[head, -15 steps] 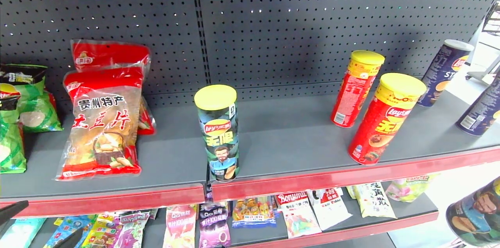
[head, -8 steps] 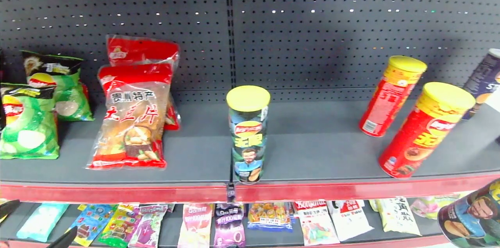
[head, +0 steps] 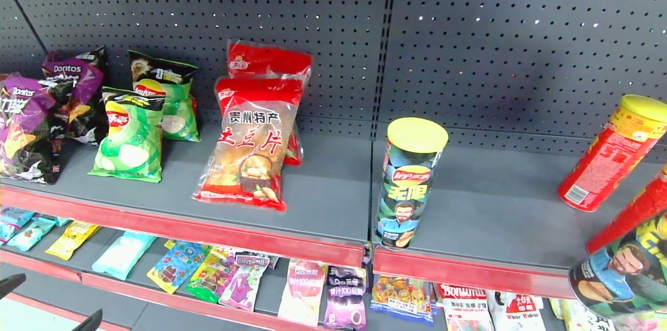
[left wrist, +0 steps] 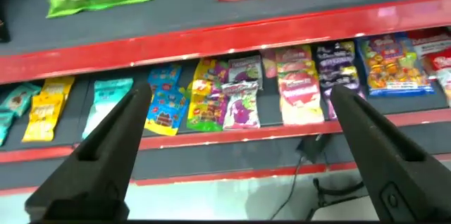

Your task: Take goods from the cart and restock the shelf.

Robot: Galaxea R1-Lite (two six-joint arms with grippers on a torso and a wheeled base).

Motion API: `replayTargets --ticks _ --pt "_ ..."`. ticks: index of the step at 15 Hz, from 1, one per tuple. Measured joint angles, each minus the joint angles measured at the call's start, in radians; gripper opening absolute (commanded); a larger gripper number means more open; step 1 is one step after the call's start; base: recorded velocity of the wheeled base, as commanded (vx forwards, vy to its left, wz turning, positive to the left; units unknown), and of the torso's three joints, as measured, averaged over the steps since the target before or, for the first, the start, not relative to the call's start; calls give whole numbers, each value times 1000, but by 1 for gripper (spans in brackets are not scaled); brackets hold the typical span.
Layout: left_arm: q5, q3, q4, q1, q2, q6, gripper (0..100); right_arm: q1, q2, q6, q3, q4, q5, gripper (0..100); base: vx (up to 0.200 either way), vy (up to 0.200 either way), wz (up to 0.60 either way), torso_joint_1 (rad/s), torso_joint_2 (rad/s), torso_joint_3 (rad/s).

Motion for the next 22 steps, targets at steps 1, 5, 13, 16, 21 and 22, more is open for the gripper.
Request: replayTargets --ticks 1,5,13,16,21,22 --pt "1 10 0 -1 -12 -1 100 18 40 0 -30 -6 5 0 0 0 0 0 0 0" --pt "17 30 3 0 -43 -8 100 102 250 7 -149 -105 11 0 0 0 0 0 0 0" --pt "15 36 3 -1 -105 -92 100 230 689 4 -370 -301 -10 0 0 0 0 0 0 0" --pt "14 24 0 -1 -109 -91 100 264 790 4 -432 -302 -17 0 0 0 0 0 0 0" --pt "7 18 -4 -2 -112 -90 100 301 923 4 -524 -325 -19 0 0 0 0 0 0 0" --pt "1 16 -4 -2 -111 -90 100 313 943 4 -534 -329 -19 0 0 0 0 0 0 0"
